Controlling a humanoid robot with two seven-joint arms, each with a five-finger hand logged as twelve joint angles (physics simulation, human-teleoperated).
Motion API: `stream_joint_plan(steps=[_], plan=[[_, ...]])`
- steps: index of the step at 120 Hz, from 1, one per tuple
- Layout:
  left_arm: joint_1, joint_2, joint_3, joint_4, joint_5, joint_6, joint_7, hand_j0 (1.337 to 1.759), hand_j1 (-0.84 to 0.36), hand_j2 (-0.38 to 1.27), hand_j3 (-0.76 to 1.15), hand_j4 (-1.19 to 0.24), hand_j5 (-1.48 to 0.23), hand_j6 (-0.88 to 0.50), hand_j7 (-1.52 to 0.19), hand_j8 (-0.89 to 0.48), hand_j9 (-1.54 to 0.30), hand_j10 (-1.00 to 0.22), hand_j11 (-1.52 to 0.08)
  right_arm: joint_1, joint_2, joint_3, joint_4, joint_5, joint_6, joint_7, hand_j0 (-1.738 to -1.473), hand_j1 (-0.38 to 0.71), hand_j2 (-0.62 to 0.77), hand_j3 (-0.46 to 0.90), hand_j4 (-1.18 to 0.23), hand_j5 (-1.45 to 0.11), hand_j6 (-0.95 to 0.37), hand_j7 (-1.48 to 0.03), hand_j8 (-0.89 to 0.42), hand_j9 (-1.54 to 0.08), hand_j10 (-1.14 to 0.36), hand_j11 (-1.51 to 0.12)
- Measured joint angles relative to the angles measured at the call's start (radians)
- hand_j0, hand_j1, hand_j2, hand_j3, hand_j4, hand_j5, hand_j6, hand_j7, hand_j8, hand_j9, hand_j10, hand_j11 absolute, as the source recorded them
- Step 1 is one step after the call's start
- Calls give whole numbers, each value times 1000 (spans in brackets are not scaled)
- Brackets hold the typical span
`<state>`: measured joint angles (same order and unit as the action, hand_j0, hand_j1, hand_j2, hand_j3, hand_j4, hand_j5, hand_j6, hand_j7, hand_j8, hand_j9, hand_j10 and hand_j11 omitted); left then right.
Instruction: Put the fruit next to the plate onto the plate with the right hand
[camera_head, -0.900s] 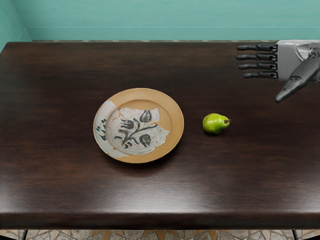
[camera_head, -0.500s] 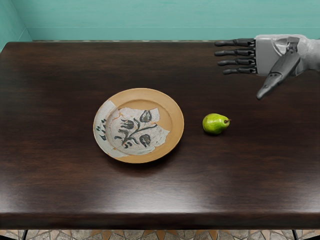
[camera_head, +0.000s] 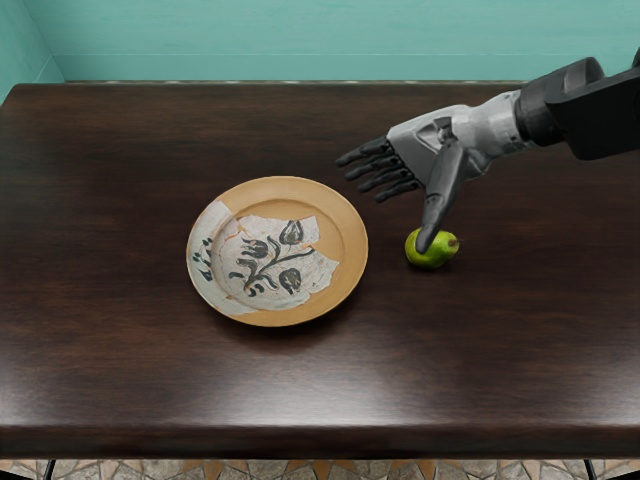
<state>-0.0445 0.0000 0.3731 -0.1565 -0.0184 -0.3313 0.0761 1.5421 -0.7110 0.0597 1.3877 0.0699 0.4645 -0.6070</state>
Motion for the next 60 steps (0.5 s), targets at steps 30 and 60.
stream_joint_plan(steps=[30, 60], plan=[[0, 0, 0, 0, 0, 0, 0, 1658, 349, 0, 0, 0, 0, 0, 0, 0, 0, 0, 0, 78, 78, -41, 20, -147, -119, -4, -1658, -313, -6, 0, -31, -39, -31, -39, -31, -39, -31, -39], [0, 0, 1, 1, 0, 0, 0, 1658, 349, 0, 0, 0, 0, 0, 0, 0, 0, 0, 0, 148, 175, -103, 46, -342, -216, -4, -1658, -308, -7, 0, -36, -45, -36, -45, -36, -45, -35, -45]])
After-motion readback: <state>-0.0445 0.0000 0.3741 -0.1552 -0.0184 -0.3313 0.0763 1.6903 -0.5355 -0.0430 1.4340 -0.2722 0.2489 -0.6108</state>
